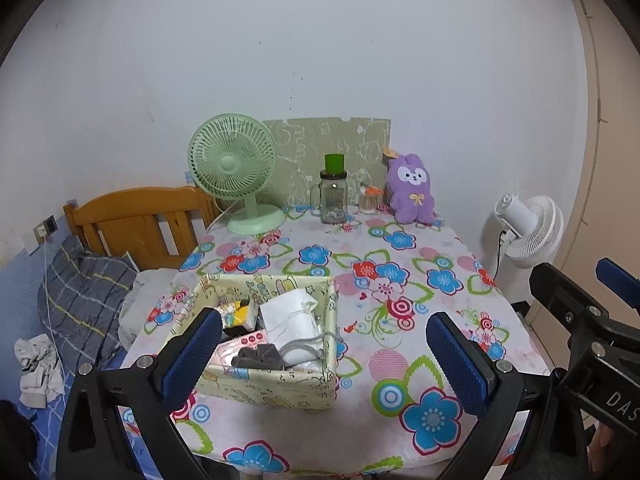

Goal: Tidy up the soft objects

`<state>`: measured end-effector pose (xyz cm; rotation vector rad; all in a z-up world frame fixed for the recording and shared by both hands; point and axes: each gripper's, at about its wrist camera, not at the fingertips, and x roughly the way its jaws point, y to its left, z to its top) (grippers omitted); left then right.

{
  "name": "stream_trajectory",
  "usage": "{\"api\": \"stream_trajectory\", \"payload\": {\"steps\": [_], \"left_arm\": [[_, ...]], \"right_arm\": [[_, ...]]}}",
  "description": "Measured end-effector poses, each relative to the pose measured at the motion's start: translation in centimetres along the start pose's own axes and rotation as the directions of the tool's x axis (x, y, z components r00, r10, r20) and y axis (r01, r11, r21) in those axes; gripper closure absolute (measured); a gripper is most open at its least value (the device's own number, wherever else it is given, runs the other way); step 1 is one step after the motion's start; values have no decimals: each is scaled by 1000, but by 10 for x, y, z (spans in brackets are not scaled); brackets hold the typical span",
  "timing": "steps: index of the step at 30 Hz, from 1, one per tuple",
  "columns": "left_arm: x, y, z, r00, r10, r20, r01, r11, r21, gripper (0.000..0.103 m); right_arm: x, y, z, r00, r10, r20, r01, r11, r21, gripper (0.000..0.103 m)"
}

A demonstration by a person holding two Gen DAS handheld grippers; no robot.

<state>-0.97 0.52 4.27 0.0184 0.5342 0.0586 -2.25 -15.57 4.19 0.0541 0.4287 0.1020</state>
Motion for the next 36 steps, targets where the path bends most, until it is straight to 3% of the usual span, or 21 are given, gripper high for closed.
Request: {"api": "stream_trajectory", "payload": {"steps": [36], "left_arm": [[17, 11, 4, 1000, 15, -19, -15, 1000, -20, 0]], "right_arm": [[22, 4, 5, 999, 18, -34, -17, 1000, 6, 1]]}}
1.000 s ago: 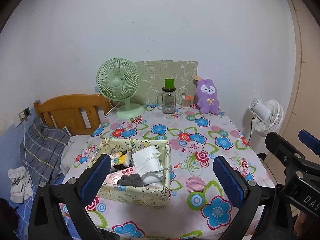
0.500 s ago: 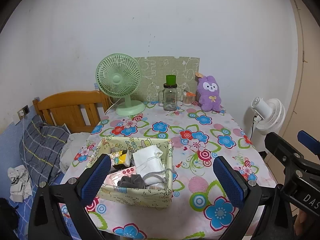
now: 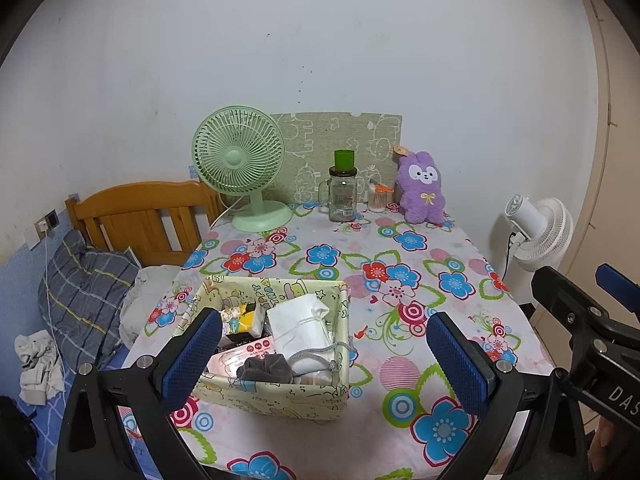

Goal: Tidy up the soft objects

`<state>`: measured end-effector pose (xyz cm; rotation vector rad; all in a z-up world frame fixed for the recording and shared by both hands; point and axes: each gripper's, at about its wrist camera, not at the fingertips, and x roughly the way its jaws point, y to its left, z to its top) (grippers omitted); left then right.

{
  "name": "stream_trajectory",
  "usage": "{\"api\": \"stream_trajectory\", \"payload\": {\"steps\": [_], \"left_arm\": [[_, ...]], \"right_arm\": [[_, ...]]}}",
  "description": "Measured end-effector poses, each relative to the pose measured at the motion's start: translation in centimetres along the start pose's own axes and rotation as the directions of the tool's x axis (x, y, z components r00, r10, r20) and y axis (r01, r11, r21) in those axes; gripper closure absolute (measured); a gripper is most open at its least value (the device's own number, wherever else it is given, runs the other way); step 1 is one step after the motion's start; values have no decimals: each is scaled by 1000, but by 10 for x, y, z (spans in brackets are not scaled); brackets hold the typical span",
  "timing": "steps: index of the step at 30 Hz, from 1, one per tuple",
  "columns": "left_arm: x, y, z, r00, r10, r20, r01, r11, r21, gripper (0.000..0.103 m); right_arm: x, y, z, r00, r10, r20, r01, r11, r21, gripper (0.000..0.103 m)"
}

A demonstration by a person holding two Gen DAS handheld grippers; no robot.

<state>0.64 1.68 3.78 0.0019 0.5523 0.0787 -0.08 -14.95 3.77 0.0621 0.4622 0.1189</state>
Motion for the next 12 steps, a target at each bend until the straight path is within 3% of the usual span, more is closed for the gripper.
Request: {"api": "stream_trajectory", "payload": {"steps": [12], "left_arm": [[10, 0, -1, 1000, -6, -22, 6, 1000, 1, 0]], "right_arm": [[8, -1, -5, 1000, -3, -18, 3, 1000, 9, 1]]}}
